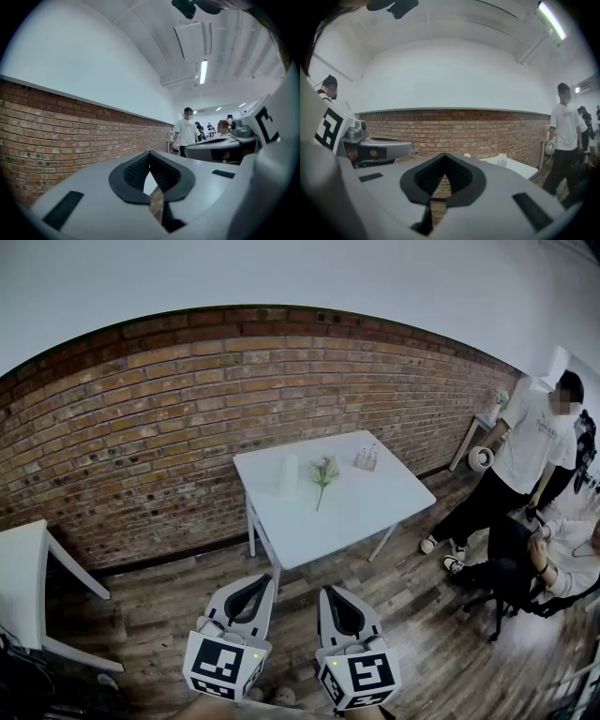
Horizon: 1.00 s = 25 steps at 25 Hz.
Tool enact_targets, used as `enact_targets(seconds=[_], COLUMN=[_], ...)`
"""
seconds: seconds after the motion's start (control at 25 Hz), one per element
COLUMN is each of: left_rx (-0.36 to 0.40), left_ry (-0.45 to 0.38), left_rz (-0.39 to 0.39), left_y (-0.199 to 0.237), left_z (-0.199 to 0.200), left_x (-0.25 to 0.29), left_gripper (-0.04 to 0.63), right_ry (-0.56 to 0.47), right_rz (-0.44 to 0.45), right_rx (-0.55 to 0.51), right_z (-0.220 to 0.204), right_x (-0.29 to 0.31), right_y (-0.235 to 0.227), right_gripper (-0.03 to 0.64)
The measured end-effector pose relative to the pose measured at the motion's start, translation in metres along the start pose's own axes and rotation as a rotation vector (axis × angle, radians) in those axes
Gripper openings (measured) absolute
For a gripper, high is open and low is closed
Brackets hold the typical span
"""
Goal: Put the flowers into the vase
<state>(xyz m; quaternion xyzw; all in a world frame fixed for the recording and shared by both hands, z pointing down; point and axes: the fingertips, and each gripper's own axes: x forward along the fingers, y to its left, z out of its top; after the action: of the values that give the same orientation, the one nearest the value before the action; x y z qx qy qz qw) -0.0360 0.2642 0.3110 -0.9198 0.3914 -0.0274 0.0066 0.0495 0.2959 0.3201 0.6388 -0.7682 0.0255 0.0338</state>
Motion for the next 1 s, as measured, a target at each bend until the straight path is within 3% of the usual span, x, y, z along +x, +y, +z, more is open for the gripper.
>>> enact_targets(seconds=[1.0], left_rx=[-0.006], left_ry=[0.004], left_rz=[0.039], left_y=[-0.011], left_z=[-0.005], left_x=[0.021], left_gripper=[0.008], right_ry=[-0.003], right_rz=[0.027], right_rx=[0.03], right_z=[-0.007], right_x=[0.006], right_y=[-0.031], right_gripper=[0.006])
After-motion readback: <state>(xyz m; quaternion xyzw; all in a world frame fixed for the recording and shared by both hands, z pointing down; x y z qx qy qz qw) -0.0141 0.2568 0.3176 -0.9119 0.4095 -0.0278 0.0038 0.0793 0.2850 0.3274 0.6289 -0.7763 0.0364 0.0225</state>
